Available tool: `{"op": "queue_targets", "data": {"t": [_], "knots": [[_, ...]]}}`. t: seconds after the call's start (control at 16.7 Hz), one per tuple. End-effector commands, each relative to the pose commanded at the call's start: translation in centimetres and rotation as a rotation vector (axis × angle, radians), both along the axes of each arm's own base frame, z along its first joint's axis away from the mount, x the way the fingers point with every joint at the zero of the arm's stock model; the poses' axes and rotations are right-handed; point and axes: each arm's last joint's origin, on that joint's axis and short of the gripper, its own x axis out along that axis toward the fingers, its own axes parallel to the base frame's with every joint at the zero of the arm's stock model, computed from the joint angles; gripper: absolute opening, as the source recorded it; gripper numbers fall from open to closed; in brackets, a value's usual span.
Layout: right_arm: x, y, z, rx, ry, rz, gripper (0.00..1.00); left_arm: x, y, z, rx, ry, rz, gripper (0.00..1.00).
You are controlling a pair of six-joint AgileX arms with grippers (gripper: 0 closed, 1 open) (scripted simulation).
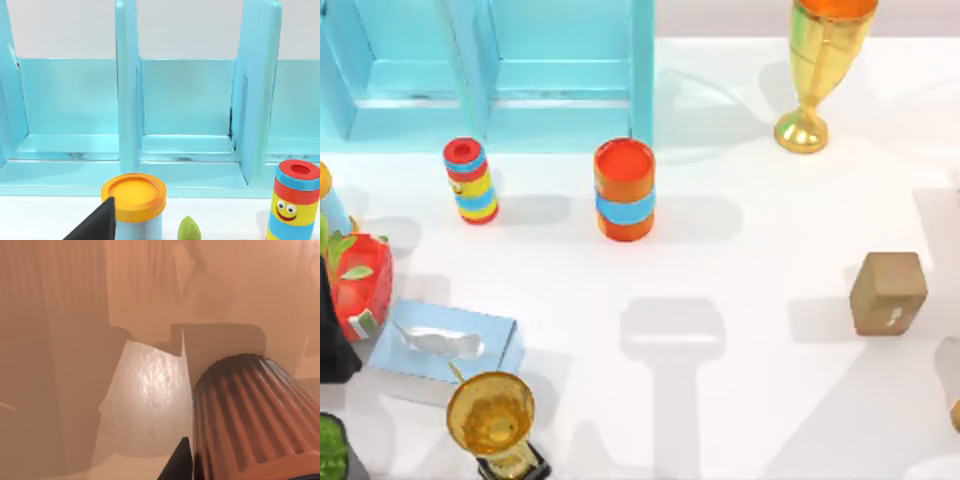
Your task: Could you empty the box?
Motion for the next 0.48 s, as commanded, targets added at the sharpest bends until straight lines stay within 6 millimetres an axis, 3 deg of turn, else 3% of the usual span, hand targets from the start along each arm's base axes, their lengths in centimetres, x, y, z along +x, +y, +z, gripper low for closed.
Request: {"op": "queue_targets", "data": {"t": [0.3,0.48], "knots": [[1.6,1.3,1.5,-0.012,-0.061,0.019,0.0,0.0,0.0,0.0,0.0,0.0,0.0,1.0],[3.5,2.5,4.3,-0.025,-0.138,0.049,0.0,0.0,0.0,0.0,0.0,0.0,0.0,1.0]]}}
